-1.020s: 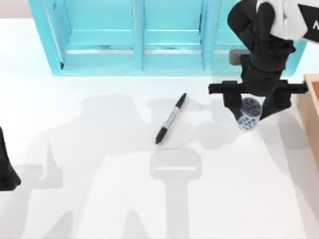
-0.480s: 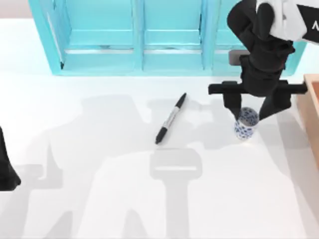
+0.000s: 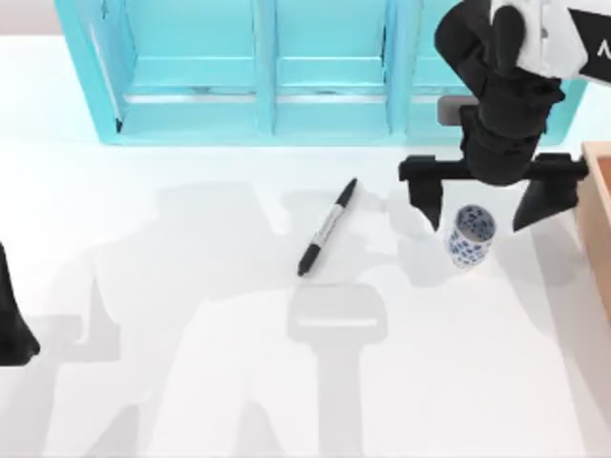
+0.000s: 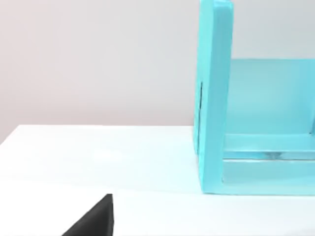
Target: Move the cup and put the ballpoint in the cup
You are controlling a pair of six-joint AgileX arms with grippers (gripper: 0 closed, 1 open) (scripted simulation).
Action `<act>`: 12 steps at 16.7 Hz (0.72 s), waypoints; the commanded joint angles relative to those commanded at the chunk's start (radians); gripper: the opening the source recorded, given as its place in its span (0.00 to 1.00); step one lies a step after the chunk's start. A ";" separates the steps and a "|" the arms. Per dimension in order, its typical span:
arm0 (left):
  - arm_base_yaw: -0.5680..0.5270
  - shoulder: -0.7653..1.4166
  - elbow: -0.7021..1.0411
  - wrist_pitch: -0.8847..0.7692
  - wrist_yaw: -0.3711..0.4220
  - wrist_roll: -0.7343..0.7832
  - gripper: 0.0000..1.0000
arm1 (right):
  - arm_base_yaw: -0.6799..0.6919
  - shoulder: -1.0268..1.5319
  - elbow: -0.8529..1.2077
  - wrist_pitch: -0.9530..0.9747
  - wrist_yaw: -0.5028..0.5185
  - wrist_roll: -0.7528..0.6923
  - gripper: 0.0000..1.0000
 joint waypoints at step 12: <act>0.000 0.000 0.000 0.000 0.000 0.000 1.00 | -0.008 0.038 0.171 -0.160 0.001 0.009 1.00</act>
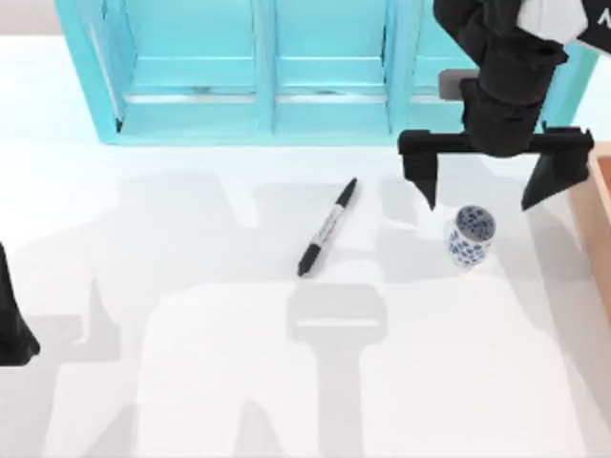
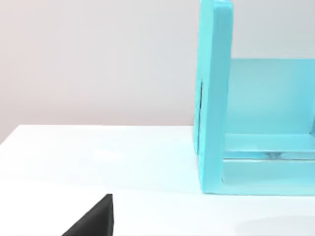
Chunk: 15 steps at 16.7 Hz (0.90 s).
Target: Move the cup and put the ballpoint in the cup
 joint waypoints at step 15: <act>0.000 0.000 0.000 0.000 0.000 0.000 1.00 | 0.003 0.060 0.606 -0.513 0.000 -0.013 1.00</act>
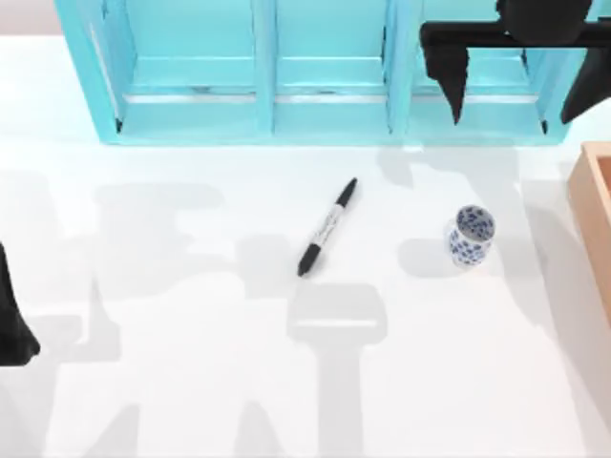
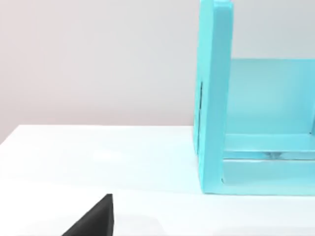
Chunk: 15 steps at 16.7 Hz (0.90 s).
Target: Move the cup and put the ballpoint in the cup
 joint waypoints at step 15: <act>0.000 0.000 0.000 0.000 0.000 0.000 1.00 | 0.173 0.090 -0.340 0.606 -0.094 0.610 1.00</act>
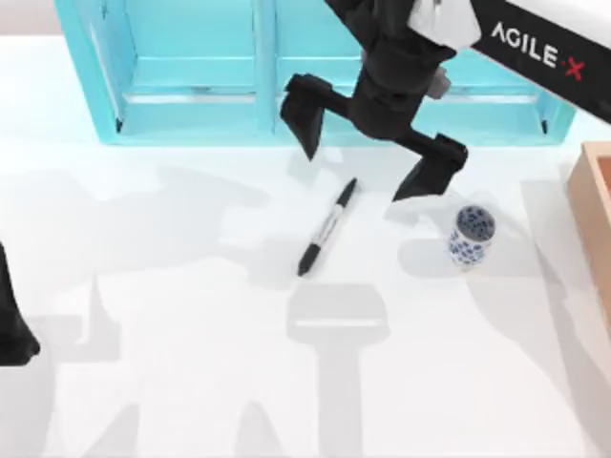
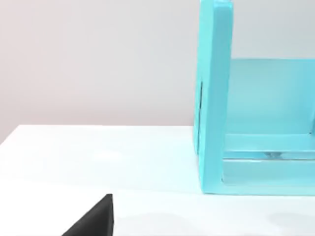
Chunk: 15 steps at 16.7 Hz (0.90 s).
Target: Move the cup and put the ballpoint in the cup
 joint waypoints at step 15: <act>0.000 0.000 0.000 0.000 0.000 0.000 1.00 | 0.044 0.160 -0.137 0.298 -0.007 0.071 1.00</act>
